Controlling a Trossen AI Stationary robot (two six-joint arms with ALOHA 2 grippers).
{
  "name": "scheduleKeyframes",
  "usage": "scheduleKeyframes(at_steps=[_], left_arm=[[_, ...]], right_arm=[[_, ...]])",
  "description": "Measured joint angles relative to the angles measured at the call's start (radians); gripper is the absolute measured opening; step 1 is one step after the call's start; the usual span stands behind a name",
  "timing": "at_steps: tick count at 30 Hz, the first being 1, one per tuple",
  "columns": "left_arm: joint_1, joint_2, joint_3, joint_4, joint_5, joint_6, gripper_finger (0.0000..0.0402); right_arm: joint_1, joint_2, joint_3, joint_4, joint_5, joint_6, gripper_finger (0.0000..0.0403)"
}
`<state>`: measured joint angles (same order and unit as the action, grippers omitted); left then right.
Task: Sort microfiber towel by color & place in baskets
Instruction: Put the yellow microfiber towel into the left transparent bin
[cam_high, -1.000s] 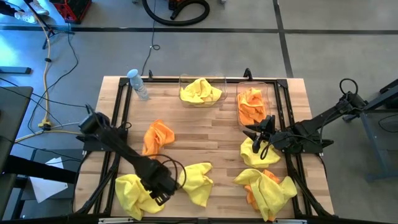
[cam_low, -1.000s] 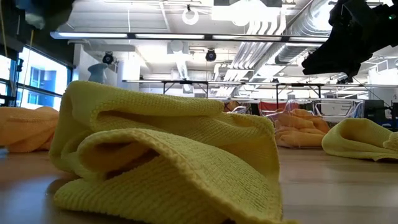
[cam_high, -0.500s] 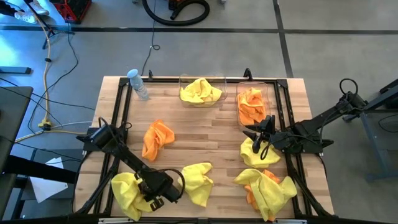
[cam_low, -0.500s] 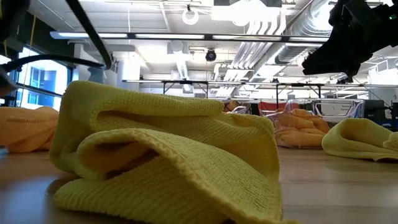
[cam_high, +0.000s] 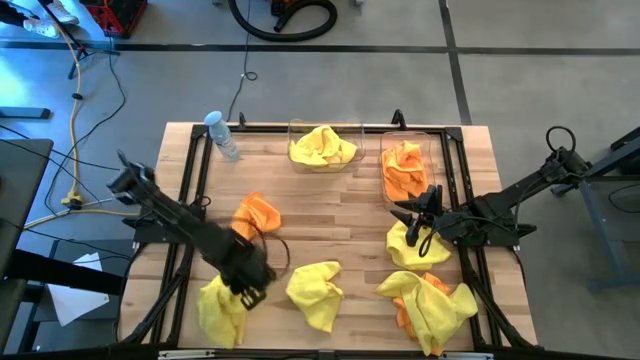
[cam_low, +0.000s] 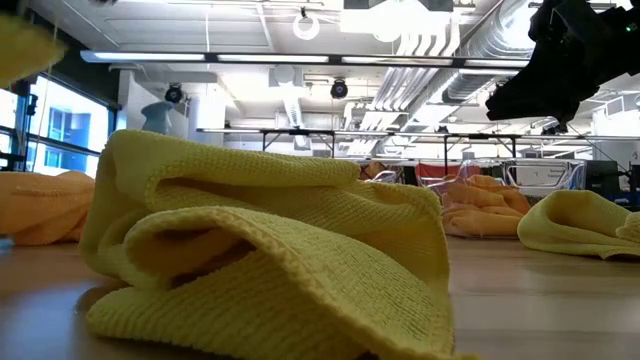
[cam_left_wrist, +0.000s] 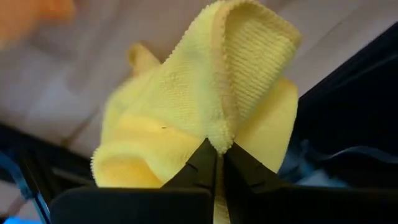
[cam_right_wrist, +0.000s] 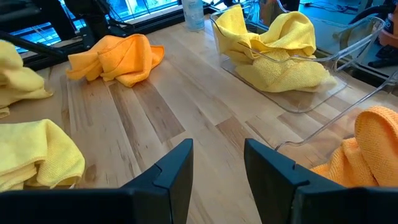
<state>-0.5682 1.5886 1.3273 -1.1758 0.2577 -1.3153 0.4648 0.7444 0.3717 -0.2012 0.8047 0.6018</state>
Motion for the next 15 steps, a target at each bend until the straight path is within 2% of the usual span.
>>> scheduleKeyframes(at_steps=[6, 11, 15], left_arm=[[0.034, -0.157, 0.114, -0.09, -0.325, 0.037, 0.0001], [0.093, -0.181, 0.291, -0.126, -0.548, 0.257, 0.0001], [0.186, -0.176, 0.418, -0.085, -0.644, 0.482, 0.0]], right_arm=[[0.0, 0.0, 0.0, 0.0, 0.001, 0.0, 0.0137], [0.0, 0.0, 0.0, 0.0, 0.018, 0.001, 0.0137], [0.0, 0.0, 0.0, 0.0, 0.024, 0.003, 0.0137]])
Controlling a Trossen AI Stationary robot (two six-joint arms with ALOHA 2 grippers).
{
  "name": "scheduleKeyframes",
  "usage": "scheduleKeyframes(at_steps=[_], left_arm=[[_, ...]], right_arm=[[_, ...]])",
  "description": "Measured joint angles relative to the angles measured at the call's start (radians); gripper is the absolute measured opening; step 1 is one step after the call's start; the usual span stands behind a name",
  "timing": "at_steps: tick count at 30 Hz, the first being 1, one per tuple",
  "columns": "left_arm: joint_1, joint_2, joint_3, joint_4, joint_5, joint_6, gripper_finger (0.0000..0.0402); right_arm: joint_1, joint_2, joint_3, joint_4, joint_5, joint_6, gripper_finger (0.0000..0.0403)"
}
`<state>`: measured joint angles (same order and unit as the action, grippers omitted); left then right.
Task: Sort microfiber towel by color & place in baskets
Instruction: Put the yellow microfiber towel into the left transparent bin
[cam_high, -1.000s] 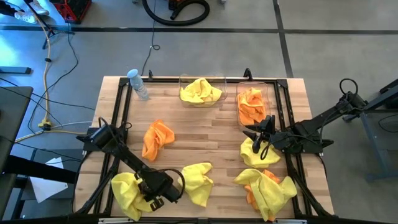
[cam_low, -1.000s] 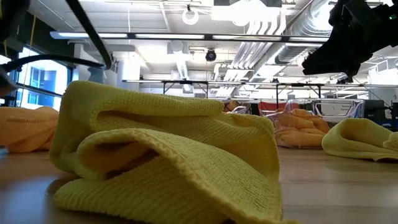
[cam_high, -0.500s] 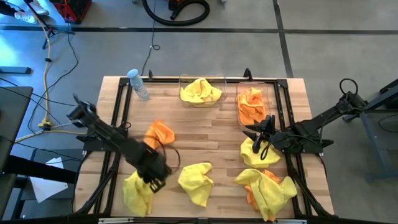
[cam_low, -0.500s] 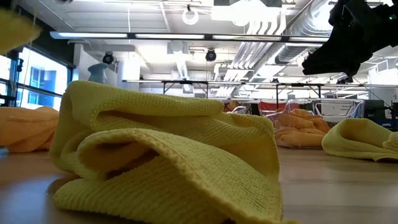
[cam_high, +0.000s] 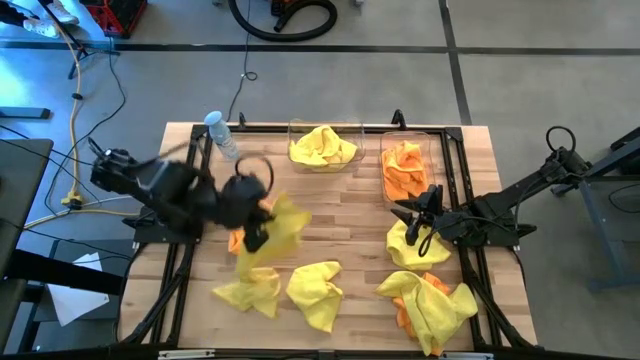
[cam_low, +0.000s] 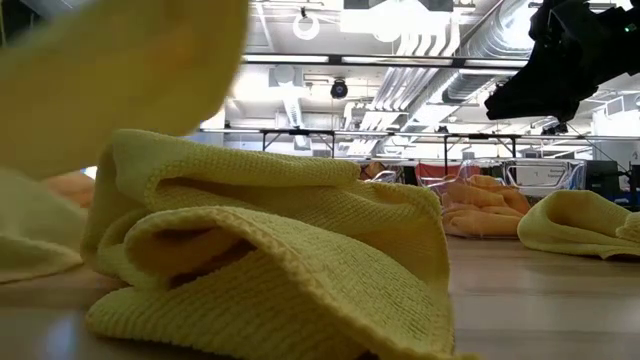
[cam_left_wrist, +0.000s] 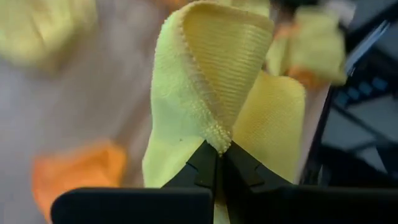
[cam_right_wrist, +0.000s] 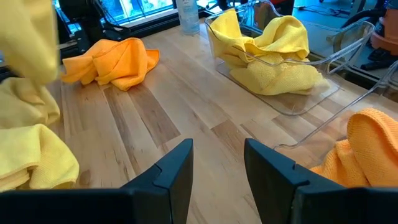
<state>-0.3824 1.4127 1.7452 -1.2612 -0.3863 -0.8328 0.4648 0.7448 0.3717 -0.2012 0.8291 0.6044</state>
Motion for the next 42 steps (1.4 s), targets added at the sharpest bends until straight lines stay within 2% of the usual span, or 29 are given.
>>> scheduleKeyframes(at_steps=[4, 8, 14, 16, 20, 23, 36, 42], left_arm=[[0.131, 0.0, 0.057, 0.087, -0.06, 0.227, 0.0], [0.303, 0.002, 0.068, 0.215, -0.051, 0.424, 0.0], [0.543, 0.041, 0.069, 0.478, 0.062, 0.638, 0.0], [0.613, 0.063, 0.069, 0.549, 0.105, 0.672, 0.0], [0.718, 0.131, 0.07, 0.659, 0.262, 0.688, 0.0], [0.765, 0.195, 0.07, 0.694, 0.334, 0.697, 0.0], [0.864, 0.508, 0.069, 0.601, 0.338, 0.741, 0.0], [0.877, 0.674, 0.069, 0.645, 0.343, 0.741, 0.0]], right_arm=[[0.0, 0.0, 0.0, 0.0, 0.0, -0.001, 0.0137], [0.0, 0.0, 0.0, 0.0, 0.008, -0.003, 0.0137], [0.0, 0.0, 0.0, -0.002, 0.013, -0.003, 0.0137], [0.0, 0.0, 0.0, -0.003, 0.014, -0.003, 0.0137], [0.0, 0.0, 0.0, -0.005, 0.035, -0.011, 0.0137], [0.0, 0.0, 0.0, -0.007, 0.039, -0.022, 0.0137], [0.0, 0.0, 0.0, -0.039, 0.039, -0.029, 0.0137], [0.0, 0.0, 0.0, -0.043, 0.044, -0.026, 0.0137]])
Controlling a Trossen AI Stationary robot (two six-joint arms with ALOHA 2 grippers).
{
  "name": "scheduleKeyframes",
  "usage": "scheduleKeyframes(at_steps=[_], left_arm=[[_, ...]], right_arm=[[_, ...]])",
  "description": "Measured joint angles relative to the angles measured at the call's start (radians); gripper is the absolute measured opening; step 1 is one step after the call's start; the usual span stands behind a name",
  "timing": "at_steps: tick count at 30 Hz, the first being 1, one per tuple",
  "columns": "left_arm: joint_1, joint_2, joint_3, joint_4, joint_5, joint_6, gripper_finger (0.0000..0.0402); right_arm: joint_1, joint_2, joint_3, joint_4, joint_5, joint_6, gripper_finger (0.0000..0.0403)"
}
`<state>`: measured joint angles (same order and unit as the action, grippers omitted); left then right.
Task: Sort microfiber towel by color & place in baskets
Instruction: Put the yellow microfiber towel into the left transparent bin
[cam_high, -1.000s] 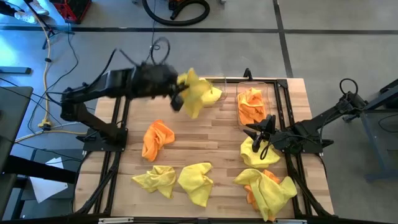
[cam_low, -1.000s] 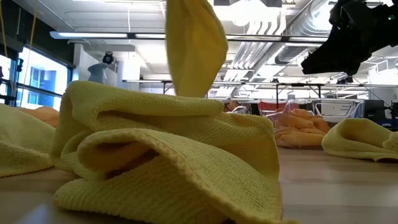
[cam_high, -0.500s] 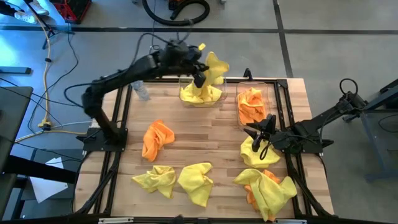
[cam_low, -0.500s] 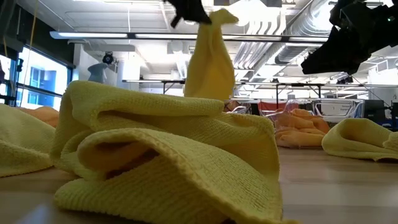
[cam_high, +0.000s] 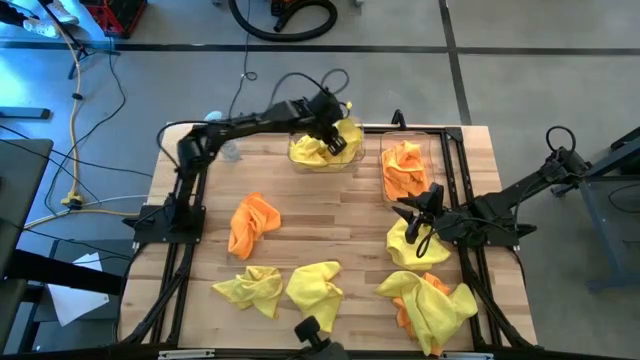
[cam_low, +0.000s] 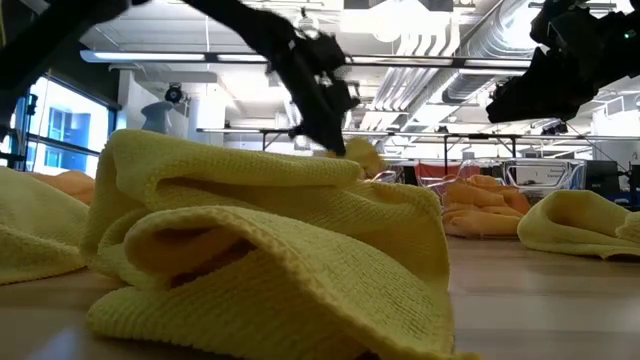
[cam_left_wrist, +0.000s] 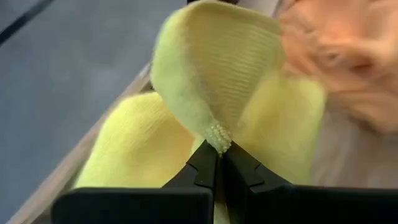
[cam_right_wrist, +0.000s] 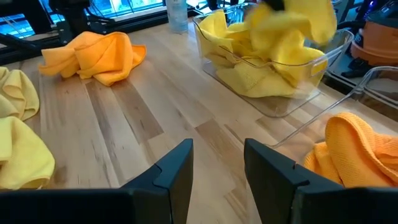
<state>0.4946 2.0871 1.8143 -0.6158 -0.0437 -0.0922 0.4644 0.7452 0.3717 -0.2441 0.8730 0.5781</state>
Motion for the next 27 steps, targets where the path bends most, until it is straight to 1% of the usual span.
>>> scheduleKeyframes(at_steps=[5, 8, 12, 15, 19, 23, 27], left_arm=[[0.003, 0.117, -0.001, 0.047, 0.01, -0.042, 0.0], [0.003, 0.15, -0.001, 0.068, 0.01, -0.076, 0.0002], [0.003, 0.16, -0.001, 0.067, 0.005, -0.113, 0.0015], [0.003, 0.16, -0.001, 0.066, -0.002, -0.114, 0.0036], [0.003, 0.156, 0.007, 0.054, -0.007, -0.104, 0.0079], [0.002, 0.15, 0.07, -0.02, -0.005, -0.061, 0.0123], [0.0, 0.146, 0.167, -0.137, -0.006, -0.055, 0.0148]], right_arm=[[0.0, 0.0, 0.0, -0.004, 0.003, 0.0, 0.0137], [0.0, 0.0, 0.0, -0.008, 0.01, 0.0, 0.0137], [0.0, 0.0, 0.0, -0.014, 0.012, 0.0, 0.0137], [0.0, 0.0, 0.0, -0.023, 0.014, 0.0, 0.0137], [0.0, 0.0, 0.0, -0.024, 0.014, 0.0, 0.0137], [0.0, 0.0, 0.0, -0.025, 0.014, 0.001, 0.0137], [0.0, 0.0, 0.0, -0.026, 0.014, 0.001, 0.0137]])
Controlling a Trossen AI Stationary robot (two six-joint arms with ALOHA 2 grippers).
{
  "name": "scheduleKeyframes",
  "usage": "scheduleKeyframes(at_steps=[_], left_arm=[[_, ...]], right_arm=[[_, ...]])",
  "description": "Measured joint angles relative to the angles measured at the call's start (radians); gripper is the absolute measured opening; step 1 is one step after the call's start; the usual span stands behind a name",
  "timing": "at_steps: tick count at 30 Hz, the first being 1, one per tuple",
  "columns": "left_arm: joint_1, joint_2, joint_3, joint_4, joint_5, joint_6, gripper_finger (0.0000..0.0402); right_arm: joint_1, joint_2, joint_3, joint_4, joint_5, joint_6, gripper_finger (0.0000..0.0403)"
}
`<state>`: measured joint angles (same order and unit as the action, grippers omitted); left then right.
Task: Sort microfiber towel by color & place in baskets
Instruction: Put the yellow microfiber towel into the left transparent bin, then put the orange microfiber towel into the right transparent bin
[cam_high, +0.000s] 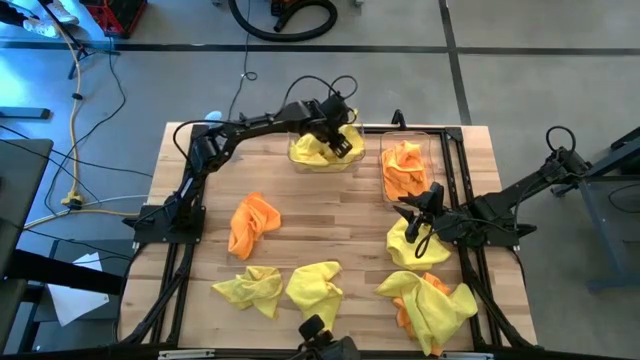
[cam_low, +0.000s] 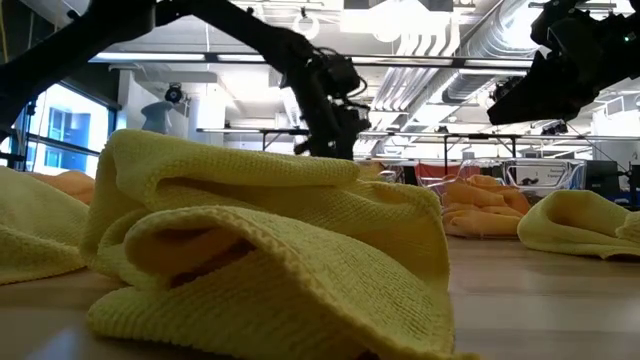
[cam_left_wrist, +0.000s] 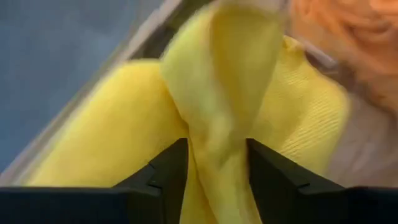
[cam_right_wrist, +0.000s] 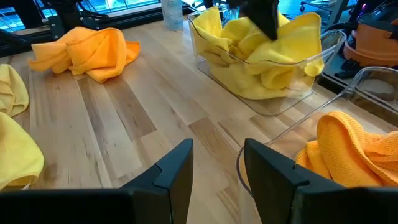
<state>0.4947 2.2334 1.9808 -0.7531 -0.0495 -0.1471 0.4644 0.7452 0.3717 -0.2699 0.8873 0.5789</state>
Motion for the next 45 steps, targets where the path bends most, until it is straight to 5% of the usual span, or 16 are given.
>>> scheduleKeyframes(at_steps=[8, 14, 24, 39, 45], left_arm=[[-0.005, -0.004, 0.088, -0.038, -0.027, -0.042, 0.0154], [-0.007, 0.02, 0.017, 0.095, -0.067, -0.095, 0.0154], [0.005, 0.081, -0.021, 0.067, -0.035, -0.139, 0.0154], [-0.048, -0.115, -0.01, -0.09, -0.063, -0.026, 0.0154], [-0.154, -0.212, -0.154, -0.08, -0.076, 0.027, 0.0154]], right_arm=[[0.0, 0.0, 0.0, -0.003, 0.0, 0.0, 0.0137], [0.0, 0.0, 0.0, -0.003, 0.0, 0.0, 0.0137], [0.0, 0.0, 0.0, -0.029, 0.0, 0.027, 0.0137], [0.0, 0.0, 0.0, -0.041, -0.001, 0.052, 0.0137], [0.0, 0.0, 0.0, -0.047, -0.033, 0.072, 0.0137]])
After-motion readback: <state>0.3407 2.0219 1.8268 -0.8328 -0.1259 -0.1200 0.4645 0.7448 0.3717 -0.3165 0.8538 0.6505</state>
